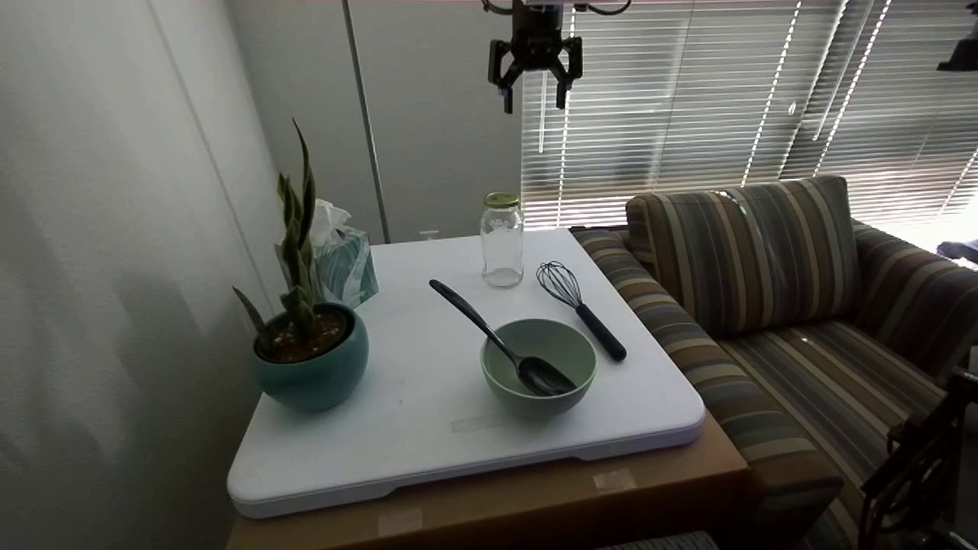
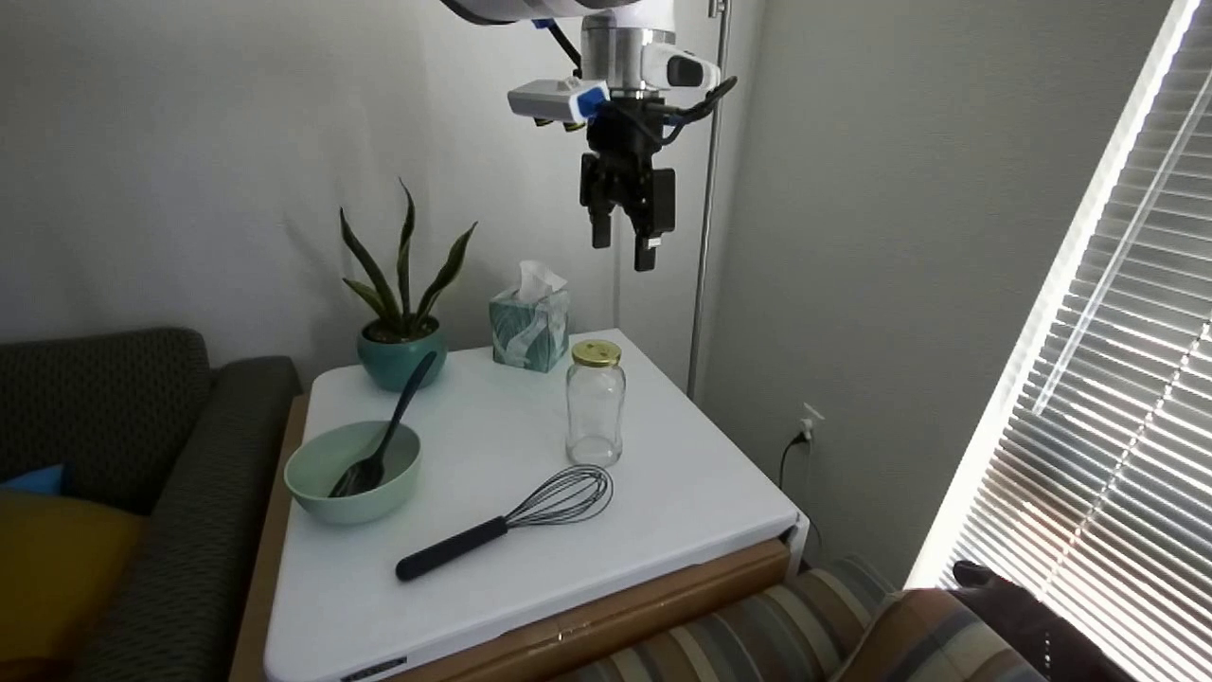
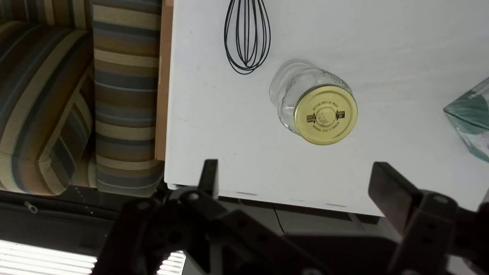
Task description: Remove the lid from the bottle and put it on the table
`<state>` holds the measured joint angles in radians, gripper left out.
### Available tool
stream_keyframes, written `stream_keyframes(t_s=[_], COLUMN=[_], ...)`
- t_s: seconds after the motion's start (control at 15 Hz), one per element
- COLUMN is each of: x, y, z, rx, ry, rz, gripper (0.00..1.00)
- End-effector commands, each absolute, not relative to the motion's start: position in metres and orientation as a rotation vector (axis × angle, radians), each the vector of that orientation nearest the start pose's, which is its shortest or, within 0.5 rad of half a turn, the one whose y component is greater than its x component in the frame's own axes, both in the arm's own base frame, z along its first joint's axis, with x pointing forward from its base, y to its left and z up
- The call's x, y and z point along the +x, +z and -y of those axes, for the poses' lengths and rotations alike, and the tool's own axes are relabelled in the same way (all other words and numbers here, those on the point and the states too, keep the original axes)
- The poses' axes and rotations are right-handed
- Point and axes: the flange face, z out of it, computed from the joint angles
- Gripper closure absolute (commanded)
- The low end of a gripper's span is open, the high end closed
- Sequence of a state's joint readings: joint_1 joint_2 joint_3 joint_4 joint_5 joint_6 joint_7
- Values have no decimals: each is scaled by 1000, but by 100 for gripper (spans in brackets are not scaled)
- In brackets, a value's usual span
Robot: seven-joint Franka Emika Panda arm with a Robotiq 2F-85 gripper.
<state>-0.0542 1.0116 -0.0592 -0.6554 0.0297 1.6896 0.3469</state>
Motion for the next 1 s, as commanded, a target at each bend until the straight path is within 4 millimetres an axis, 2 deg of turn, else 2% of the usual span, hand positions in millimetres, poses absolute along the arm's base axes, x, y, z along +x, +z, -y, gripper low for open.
stream_keyframes(t_s=[0.0,0.07,0.13,0.27,0.4,0.6,0.93], x=[791,791,795,802,811,814,815], y=[368,367,376,381,379,363,319], z=[62,62,67,77,74,75,64], rx=[-3084,-3083,-3069,-3020,-2986,-2929,-2918], ry=[-37,-37,-112,-229,-344,-345,-243], rz=[-687,-691,-711,-782,-805,-944,-986], gripper=[0,0,0,0,0,0,0])
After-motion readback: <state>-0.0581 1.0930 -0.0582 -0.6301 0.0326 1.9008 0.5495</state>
